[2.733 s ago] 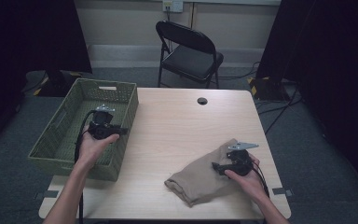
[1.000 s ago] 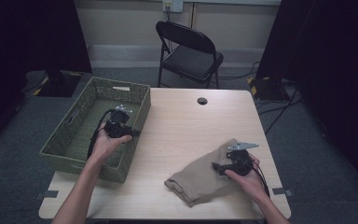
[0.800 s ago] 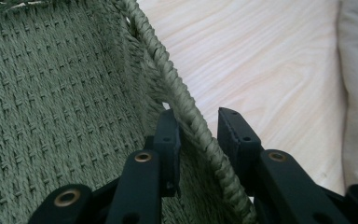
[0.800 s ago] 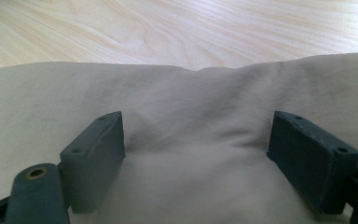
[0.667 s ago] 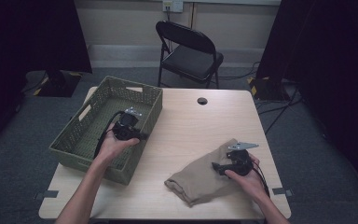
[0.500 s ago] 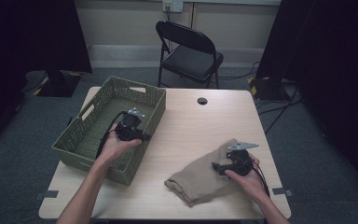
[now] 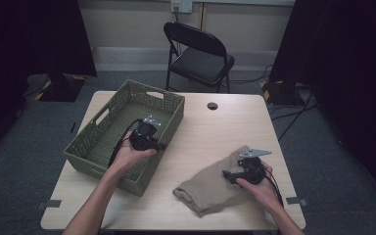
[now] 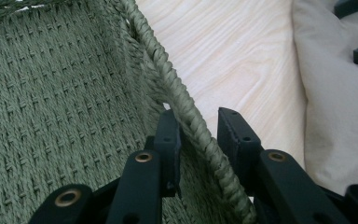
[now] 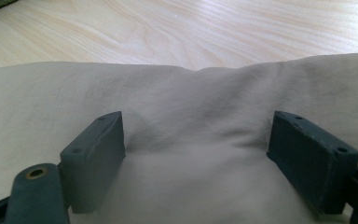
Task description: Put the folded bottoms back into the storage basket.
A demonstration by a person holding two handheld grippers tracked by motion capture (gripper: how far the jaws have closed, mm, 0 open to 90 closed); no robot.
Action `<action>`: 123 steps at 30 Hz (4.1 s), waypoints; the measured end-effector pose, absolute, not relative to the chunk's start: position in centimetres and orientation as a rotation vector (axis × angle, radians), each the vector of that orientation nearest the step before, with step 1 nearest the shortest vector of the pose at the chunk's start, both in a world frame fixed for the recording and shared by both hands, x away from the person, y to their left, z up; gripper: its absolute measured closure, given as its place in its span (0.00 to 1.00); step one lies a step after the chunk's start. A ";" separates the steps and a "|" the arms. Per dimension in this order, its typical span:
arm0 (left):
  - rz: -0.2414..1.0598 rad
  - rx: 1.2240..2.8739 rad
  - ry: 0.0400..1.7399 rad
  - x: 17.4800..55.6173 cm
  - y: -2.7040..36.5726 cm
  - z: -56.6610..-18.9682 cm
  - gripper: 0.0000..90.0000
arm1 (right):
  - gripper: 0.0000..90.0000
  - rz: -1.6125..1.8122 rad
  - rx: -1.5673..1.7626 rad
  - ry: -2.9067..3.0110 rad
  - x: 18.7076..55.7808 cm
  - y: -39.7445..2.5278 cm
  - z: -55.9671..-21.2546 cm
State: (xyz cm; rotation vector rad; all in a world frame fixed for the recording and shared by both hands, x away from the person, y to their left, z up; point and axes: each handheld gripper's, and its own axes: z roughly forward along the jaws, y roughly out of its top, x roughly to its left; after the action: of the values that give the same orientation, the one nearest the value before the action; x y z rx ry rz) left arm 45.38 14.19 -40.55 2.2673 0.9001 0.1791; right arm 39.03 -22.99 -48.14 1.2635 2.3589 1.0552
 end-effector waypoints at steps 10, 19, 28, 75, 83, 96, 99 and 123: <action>0.139 2.310 0.779 44.6 13.0 -40.5 0.78 | 0.19 1.055 1.262 2.358 39.0 -23.0 -48.2; 0.120 2.317 0.712 44.0 11.7 -40.6 0.78 | 0.19 1.056 1.260 2.359 39.0 -23.0 -48.2; 0.088 2.322 0.655 43.7 11.2 -40.7 0.78 | 0.19 1.055 1.260 2.358 39.0 -23.0 -48.2; 0.110 2.315 0.726 46.4 5.6 -39.8 0.87 | 0.19 1.055 1.261 2.361 39.0 -23.0 -48.2; 0.068 2.342 0.621 45.9 4.4 -39.8 0.87 | 0.19 1.054 1.261 2.362 39.0 -23.0 -48.1; 0.028 2.385 0.464 45.5 3.1 -39.8 0.87 | 0.19 1.055 1.261 2.361 39.0 -23.0 -48.1; 0.016 2.373 0.492 45.5 3.1 -39.8 0.85 | 0.19 1.055 1.260 2.362 39.0 -23.0 -48.1; 0.292 2.063 0.867 42.8 17.3 -35.8 0.43 | 0.20 1.054 1.258 2.359 39.0 -23.0 -48.2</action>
State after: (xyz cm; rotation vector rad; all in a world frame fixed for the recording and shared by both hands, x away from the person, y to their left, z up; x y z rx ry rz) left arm 42.75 17.33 -35.76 2.0634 0.8666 0.2917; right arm 39.01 -22.95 -48.17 1.2580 2.3592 1.0542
